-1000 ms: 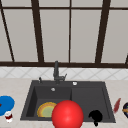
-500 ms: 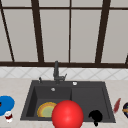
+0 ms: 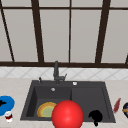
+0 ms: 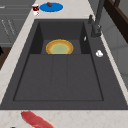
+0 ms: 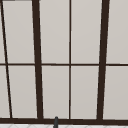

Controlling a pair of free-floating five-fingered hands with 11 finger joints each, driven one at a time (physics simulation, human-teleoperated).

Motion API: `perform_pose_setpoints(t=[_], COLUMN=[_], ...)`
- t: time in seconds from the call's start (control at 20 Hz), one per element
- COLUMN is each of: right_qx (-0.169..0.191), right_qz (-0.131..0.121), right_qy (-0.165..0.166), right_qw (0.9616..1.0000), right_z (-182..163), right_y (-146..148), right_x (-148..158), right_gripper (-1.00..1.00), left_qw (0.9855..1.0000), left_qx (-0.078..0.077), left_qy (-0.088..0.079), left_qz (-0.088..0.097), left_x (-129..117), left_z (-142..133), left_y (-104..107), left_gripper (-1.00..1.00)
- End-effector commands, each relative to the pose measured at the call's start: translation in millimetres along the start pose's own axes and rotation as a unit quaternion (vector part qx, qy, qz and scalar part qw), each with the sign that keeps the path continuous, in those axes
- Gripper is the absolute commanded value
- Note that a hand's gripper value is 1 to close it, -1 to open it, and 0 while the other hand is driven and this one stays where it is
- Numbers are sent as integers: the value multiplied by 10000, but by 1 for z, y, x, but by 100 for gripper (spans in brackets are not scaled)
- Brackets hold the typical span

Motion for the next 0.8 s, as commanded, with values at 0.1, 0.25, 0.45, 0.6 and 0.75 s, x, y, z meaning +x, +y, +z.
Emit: perform_pose_setpoints(t=[0.1, 0.25, 0.45, 0.6, 0.75], right_qx=[0, 0, 0, 0, 0], right_qz=[0, 0, 0, 0, 0], right_qy=[0, 0, 0, 0, 0], right_qw=[10000, 10000, 10000, 10000, 10000], right_z=[0, 0, 0, 0, 0], right_y=[0, 0, 0, 0, 0], right_x=[0, 0, 0, 0, 0], right_gripper=[0, 0, 0, 0, 0], left_qw=[9992, 9986, 9984, 9984, 9993], left_qx=[-187, -249, -290, -299, -211], left_qy=[175, 187, 268, 299, 232], left_qz=[296, 418, 409, 388, 199], left_x=[12, 16, 11, 7, -1], left_z=[-32, -44, -65, -78, -80], left_y=[-7, -12, -9, -7, -16], left_gripper=[-100, -100, -100, -100, -100])
